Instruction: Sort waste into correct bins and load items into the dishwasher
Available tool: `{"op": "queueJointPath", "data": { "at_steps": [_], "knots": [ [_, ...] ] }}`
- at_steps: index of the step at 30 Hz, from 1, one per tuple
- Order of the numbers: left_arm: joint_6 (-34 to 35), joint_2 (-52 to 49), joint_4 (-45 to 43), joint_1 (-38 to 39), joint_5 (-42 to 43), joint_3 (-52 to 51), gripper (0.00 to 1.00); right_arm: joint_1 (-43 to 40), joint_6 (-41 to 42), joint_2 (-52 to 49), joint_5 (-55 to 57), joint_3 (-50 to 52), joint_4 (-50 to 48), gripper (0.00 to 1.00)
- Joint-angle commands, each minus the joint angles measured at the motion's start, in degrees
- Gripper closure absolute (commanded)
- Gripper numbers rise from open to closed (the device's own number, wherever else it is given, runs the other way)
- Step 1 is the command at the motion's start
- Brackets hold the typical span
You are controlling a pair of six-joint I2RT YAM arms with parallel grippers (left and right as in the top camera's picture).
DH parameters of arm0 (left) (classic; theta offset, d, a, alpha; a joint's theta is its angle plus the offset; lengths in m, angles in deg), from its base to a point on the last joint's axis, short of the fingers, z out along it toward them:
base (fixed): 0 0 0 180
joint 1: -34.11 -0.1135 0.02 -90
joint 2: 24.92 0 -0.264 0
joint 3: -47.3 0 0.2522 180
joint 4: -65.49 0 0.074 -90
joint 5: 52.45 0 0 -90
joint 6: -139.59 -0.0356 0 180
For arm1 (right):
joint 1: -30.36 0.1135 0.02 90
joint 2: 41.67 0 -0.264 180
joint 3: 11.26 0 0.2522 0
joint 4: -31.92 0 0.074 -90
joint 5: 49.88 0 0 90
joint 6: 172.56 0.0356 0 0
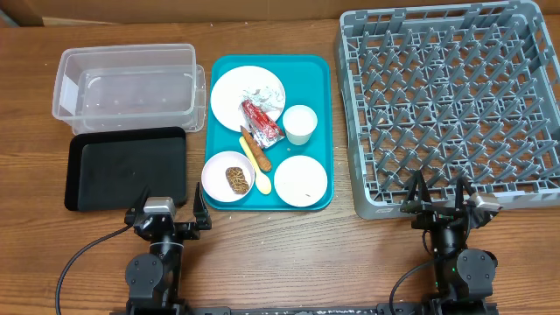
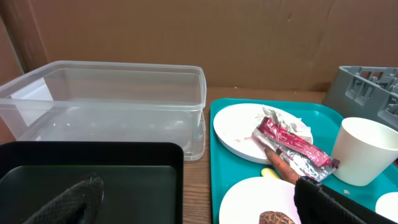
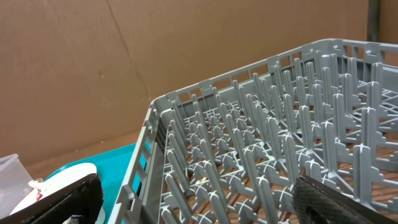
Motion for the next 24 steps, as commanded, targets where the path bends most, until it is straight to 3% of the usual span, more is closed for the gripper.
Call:
{"op": "queueJointPath", "data": {
  "at_steps": [1, 8, 15, 19, 24],
  "knots": [
    [-1.1, 0.6, -0.2, -0.3, -0.7, -0.2, 0.0, -0.2, 0.1, 0.6, 0.9, 0.6, -0.5, 0.0],
    [-1.2, 0.6, -1.6, -0.3, -1.6, -0.2, 0.0, -0.2, 0.0, 0.6, -1.4, 0.6, -1.4, 0.0],
    [-2.8, 0.6, -6.2, -0.3, 10.4, 0.8, 0.0, -0.2, -0.5, 0.6, -9.0, -0.6, -2.3, 0.0],
    [-4.2, -0.1, -3.7, -0.3, 10.4, 5.6, 0.0, -0.2, -4.2, 0.6, -11.9, -4.4, 0.0, 0.0],
    [-5.6, -8.3, 1.6, -0.3, 10.4, 17.2, 0.0, -0.2, -5.8, 0.5, -12.2, -13.4, 7.3, 0.0]
  ]
}}
